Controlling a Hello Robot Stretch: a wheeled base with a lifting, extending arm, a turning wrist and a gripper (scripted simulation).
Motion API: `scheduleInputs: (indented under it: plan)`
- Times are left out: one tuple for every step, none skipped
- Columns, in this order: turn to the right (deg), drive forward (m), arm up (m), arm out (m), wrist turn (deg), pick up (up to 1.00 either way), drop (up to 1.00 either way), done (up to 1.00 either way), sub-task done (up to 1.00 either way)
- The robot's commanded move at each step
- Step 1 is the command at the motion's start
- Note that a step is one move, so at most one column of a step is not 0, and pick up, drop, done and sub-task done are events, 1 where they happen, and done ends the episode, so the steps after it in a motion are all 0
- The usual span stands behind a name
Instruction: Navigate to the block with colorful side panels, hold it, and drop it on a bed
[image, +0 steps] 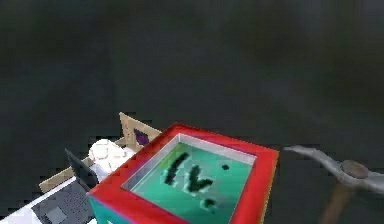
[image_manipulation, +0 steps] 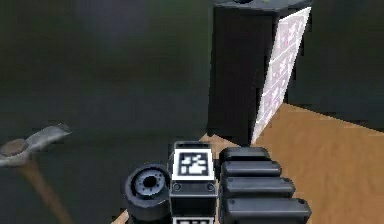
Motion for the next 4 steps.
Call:
scheduleInputs:
  plan:
    - [0.0,0.10,0.00,0.00,0.0,0.00,0.00,0.00,0.00]
    - [45.0,0.00,0.00,0.00,0.0,0.00,0.00,0.00,0.00]
    - [30.0,0.00,0.00,0.00,0.0,0.00,0.00,0.00,0.00]
    - [-45.0,0.00,0.00,0.00,0.0,0.00,0.00,0.00,0.00]
